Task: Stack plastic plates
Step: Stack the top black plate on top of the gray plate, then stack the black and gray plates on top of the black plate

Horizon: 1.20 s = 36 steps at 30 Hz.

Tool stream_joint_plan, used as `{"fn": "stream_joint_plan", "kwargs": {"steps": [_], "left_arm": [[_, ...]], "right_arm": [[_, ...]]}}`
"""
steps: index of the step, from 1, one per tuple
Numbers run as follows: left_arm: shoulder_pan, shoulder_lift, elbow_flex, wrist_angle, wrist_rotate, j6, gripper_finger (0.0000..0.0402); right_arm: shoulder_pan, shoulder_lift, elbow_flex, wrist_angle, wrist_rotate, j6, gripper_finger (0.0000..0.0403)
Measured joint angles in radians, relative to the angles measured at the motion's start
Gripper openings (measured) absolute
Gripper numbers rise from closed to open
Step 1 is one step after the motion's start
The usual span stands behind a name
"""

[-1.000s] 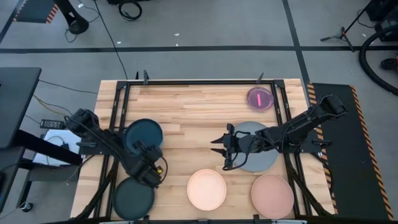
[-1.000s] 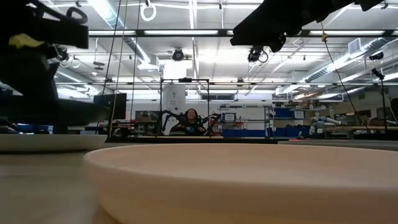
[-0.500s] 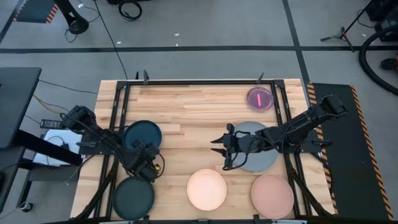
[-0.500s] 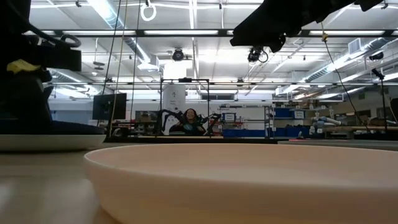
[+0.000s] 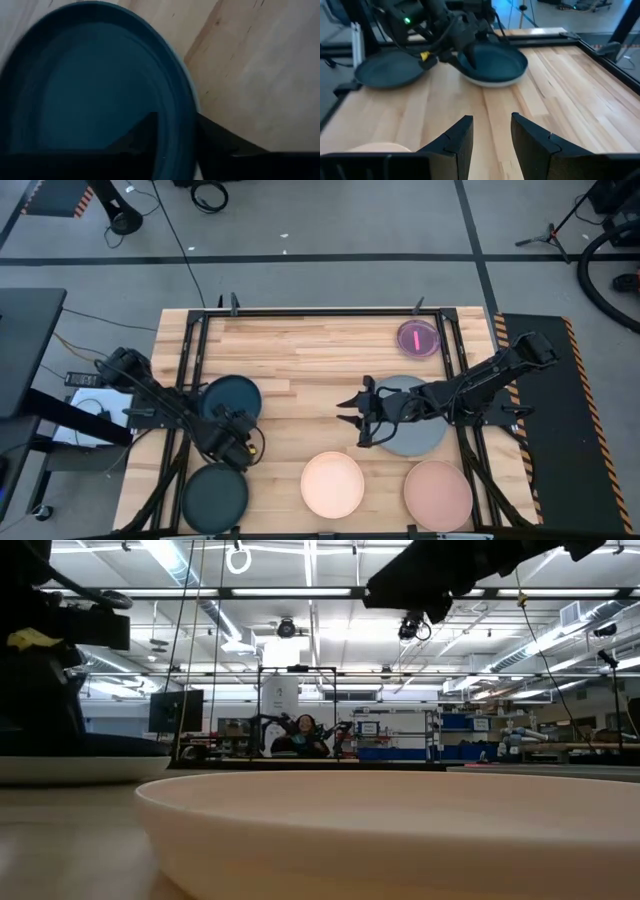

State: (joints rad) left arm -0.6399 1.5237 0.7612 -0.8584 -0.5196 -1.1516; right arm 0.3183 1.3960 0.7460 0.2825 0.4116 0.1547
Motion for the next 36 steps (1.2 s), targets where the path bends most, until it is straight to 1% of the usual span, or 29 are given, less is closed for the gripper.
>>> {"fn": "stream_joint_plan", "kwargs": {"steps": [3,5,7,10,13,19,25,29,36], "left_arm": [[0.008,-0.044,0.0,0.012,0.043,0.041,0.0179],[0.007,-0.075,0.0,0.051,0.093,0.104,0.0206],[-0.005,-0.103,0.0,0.089,0.123,0.16,0.0225],[-0.025,-0.125,0.001,0.135,0.128,0.18,0.024],[-0.04,-0.13,0.001,0.13,0.122,0.17,0.0244],[-0.054,-0.13,0.001,0.043,0.053,0.112,0.0245],[-0.053,-0.13,0.0,0.038,0.046,0.096,0.0245],[-0.055,-0.13,-0.043,0.083,0.046,0.084,0.0245],[-0.06,-0.13,-0.19,0.243,0.08,0.068,0.0245]], "right_arm": [[0.0,0.0,0.0,0.042,-0.013,0.004,0.0139],[0.0,0.0,0.0,0.055,-0.011,0.016,0.0139],[0.0,0.0,0.0,0.058,-0.009,0.022,0.0139],[0.0,0.0,0.0,0.054,-0.009,0.022,0.0139],[0.003,0.0,0.0,0.051,-0.008,0.022,0.0139],[0.015,0.0,0.0,0.008,-0.001,0.024,0.0139],[0.029,0.0,0.0,-0.029,0.04,0.03,0.0139],[0.037,0.0,0.001,-0.029,0.041,0.03,0.0139],[0.063,0.0,0.001,-0.029,0.041,0.03,0.0139]]}}
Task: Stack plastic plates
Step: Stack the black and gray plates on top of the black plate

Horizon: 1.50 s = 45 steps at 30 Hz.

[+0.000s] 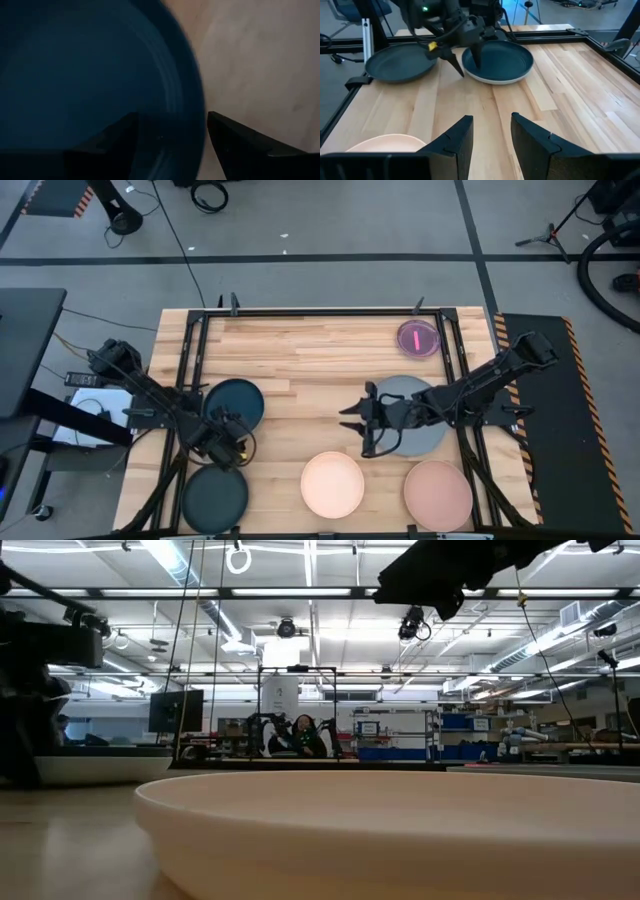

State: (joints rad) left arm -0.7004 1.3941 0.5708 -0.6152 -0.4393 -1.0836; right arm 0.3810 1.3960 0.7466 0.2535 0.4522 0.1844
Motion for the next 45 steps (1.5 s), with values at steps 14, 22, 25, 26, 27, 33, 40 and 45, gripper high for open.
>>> {"fn": "stream_joint_plan", "kwargs": {"steps": [14,22,25,26,27,33,40,45], "left_arm": [[0.002,-0.001,-0.013,0.002,-0.026,0.033,0.0056],[-0.001,-0.001,0.202,-0.138,0.004,0.099,0.0038],[-0.016,-0.001,0.323,-0.206,0.015,0.209,0.0038],[-0.021,-0.001,0.359,-0.224,0.013,0.246,0.0038],[-0.027,-0.001,0.394,-0.242,0.014,0.279,0.0038],[-0.085,-0.002,0.519,-0.318,0.067,0.38,0.0038],[-0.162,-0.002,0.563,-0.323,0.156,0.421,0.0038],[-0.221,-0.002,0.563,-0.328,0.215,0.279,0.0039]], "right_arm": [[-0.022,0.0,0.0,0.007,0.03,-0.001,0.0139],[-0.028,0.0,0.0,0.006,0.192,-0.044,0.0139],[-0.028,0.0,0.0,0.006,0.242,-0.067,0.0139],[-0.03,0.0,0.0,0.006,0.247,-0.073,0.0139],[-0.033,0.0,0.0,0.006,0.255,-0.078,0.0139],[-0.051,0.0,0.0,0.011,0.264,-0.074,0.0139],[-0.033,0.0,0.0,0.146,0.429,-0.088,0.0139],[-0.008,0.0,0.0,0.315,0.471,-0.159,0.0139]]}}
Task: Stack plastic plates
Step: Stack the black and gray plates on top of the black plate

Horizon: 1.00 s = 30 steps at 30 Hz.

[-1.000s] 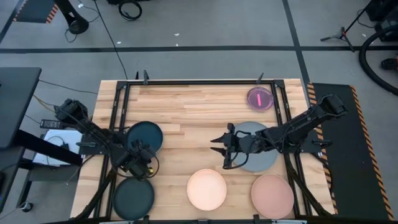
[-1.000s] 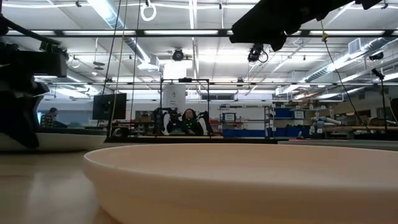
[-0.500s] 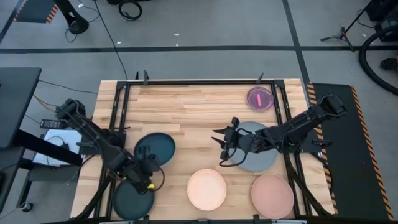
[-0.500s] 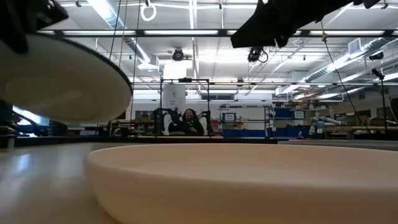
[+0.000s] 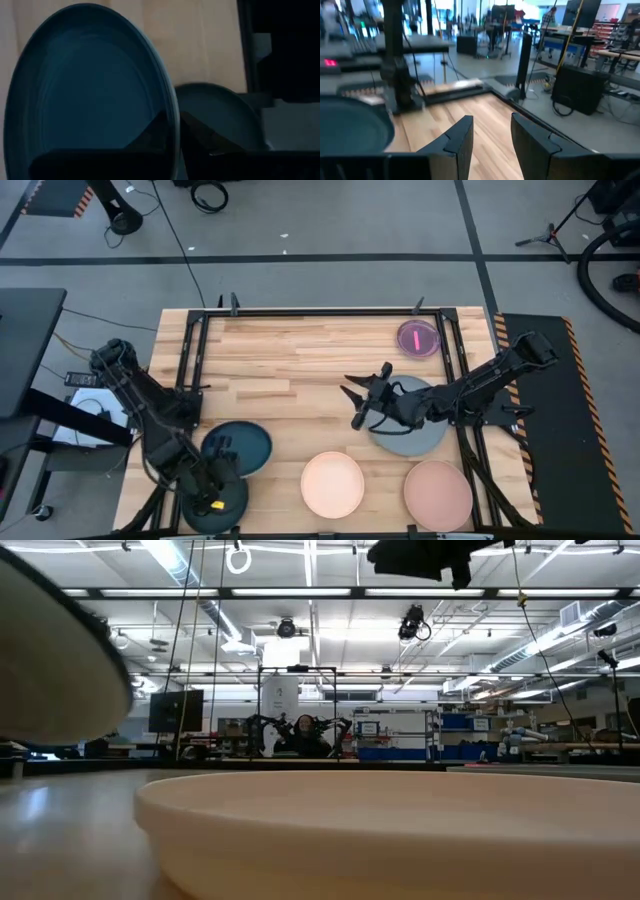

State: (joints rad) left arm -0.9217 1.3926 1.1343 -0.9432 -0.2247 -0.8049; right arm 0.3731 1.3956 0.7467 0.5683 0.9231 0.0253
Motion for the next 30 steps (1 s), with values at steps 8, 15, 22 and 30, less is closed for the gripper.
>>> {"fn": "stream_joint_plan", "kwargs": {"steps": [8,15,22,30], "left_arm": [[-0.063,0.0,0.139,-0.021,0.095,-0.243,0.0032],[-0.177,0.061,0.359,-0.011,-0.057,-0.384,0.0032],[-0.217,0.191,0.378,-0.038,-0.053,-0.579,0.0032],[-0.148,0.325,0.378,-0.044,0.076,-0.618,0.0033]], "right_arm": [[0.005,0.0,0.0,0.02,0.003,0.055,0.0139],[0.041,0.005,0.0,0.015,-0.004,0.055,0.0139],[0.101,0.01,0.0,-0.061,0.0,0.054,0.0139],[0.155,0.01,0.0,-0.079,0.003,0.041,0.0139]]}}
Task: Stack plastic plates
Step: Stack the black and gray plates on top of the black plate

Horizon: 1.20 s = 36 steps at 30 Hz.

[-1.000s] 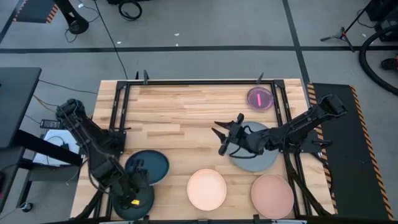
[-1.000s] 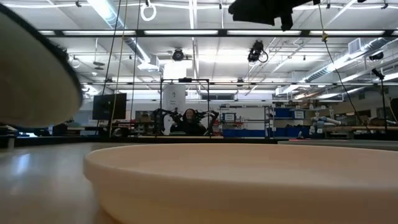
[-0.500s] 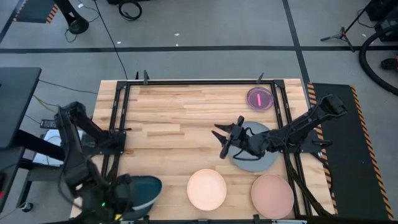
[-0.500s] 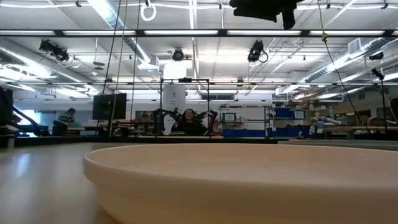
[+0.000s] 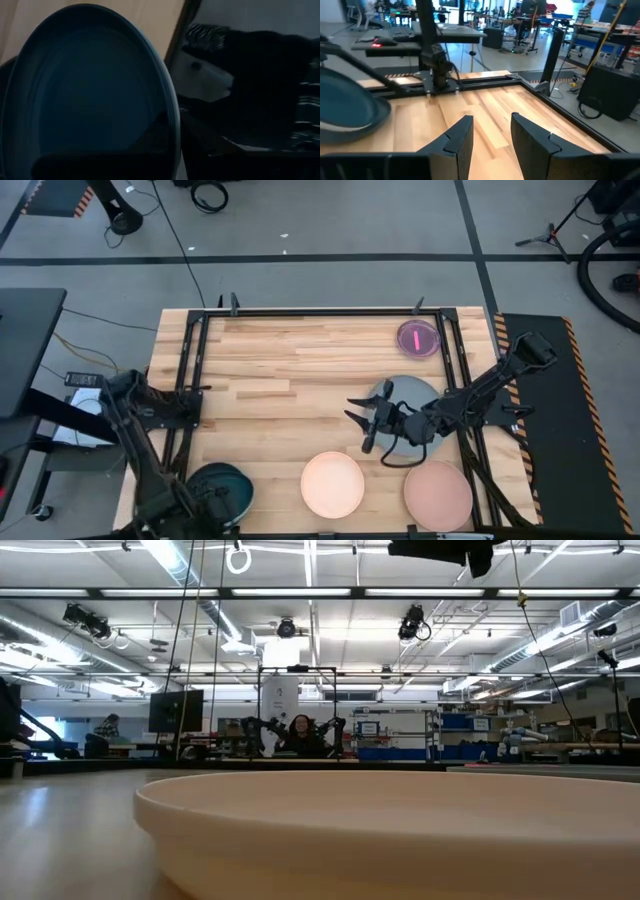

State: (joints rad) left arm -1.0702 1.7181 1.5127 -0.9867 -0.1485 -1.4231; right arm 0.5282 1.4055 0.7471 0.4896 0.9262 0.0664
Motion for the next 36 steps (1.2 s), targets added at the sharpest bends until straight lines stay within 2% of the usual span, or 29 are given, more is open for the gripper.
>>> {"fn": "stream_joint_plan", "kwargs": {"steps": [8,13,18,22,29,36], "left_arm": [[0.013,0.081,-0.002,-0.07,0.034,-0.033,0.0036],[0.013,0.089,-0.002,-0.078,0.072,-0.032,0.0041],[0.012,0.089,-0.003,-0.1,0.013,-0.008,0.005],[0.02,0.089,-0.059,-0.101,-0.017,0.004,0.0052],[0.073,0.09,-0.169,0.006,0.0,0.143,0.0054],[0.137,0.09,-0.199,0.034,-0.063,0.281,0.0054]], "right_arm": [[0.055,0.0,0.0,-0.087,-0.012,-0.024,0.0139],[0.082,0.0,0.0,-0.091,-0.005,-0.073,0.0139],[0.106,0.0,0.0,-0.088,-0.031,-0.068,0.0139],[0.127,0.0,0.0,-0.089,-0.052,-0.036,0.0139],[0.159,0.0,0.0,-0.088,-0.055,0.0,0.0139],[0.16,0.0,0.0,-0.089,-0.056,0.017,0.0139]]}}
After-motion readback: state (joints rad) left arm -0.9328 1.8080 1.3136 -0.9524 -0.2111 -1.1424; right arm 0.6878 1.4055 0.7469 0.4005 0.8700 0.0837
